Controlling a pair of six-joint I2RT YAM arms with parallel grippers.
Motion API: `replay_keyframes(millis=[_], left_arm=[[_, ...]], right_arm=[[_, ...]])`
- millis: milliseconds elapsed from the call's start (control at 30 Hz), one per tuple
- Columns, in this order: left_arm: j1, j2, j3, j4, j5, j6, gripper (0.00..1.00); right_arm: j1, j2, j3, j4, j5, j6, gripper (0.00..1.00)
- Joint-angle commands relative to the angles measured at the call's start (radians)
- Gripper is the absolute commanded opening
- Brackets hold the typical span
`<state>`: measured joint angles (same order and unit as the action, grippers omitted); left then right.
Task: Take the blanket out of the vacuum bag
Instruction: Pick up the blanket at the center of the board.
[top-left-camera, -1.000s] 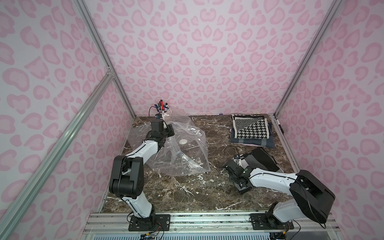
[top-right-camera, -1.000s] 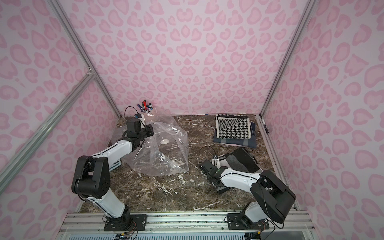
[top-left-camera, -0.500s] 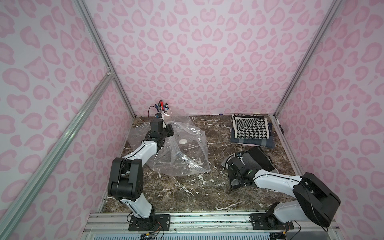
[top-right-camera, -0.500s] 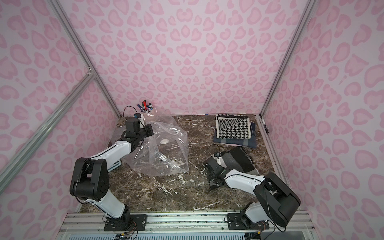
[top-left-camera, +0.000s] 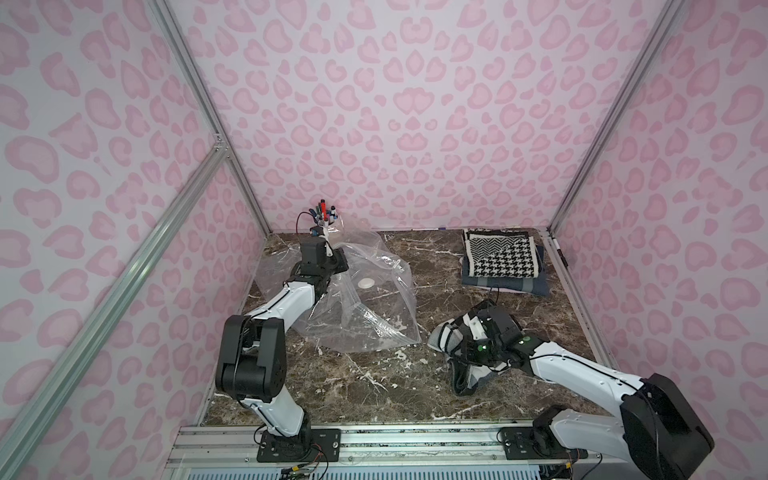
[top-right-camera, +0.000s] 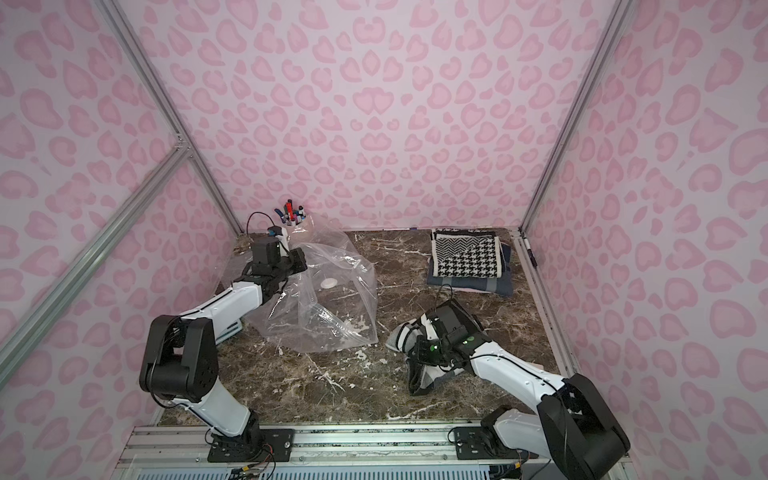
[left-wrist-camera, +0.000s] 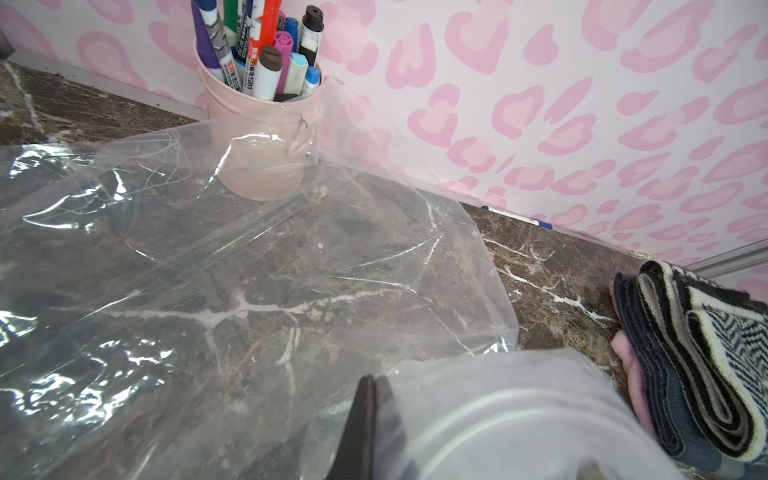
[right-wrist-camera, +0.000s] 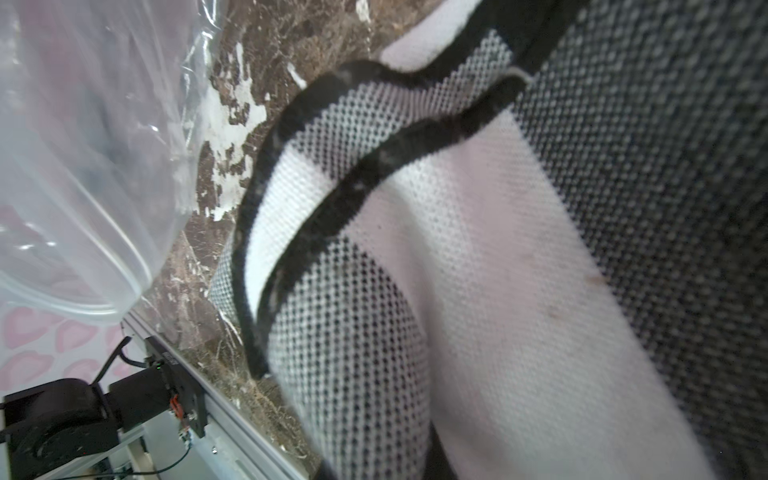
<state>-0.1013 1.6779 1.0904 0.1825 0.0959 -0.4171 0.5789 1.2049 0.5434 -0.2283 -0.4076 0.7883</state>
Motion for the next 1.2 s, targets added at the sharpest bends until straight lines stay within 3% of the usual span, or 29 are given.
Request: replay_keyframes(millis=[0, 500, 833, 1167], left_arm=[[-0.001, -0.007, -0.001, 0.009, 0.008, -0.002, 0.04], [-0.001, 0.008, -0.001, 0.015, 0.022, -0.011, 0.04], [-0.002, 0.01, -0.007, 0.025, 0.035, -0.015, 0.04], [-0.005, 0.01, -0.003, 0.021, 0.051, -0.015, 0.04]], right_arm=[[-0.022, -0.024, 0.011, -0.023, -0.085, -0.008, 0.0], [-0.264, -0.148, 0.149, -0.033, -0.16, -0.03, 0.0], [-0.505, -0.24, 0.277, -0.082, -0.164, -0.041, 0.0], [-0.6, -0.236, 0.412, -0.082, -0.04, -0.014, 0.0]])
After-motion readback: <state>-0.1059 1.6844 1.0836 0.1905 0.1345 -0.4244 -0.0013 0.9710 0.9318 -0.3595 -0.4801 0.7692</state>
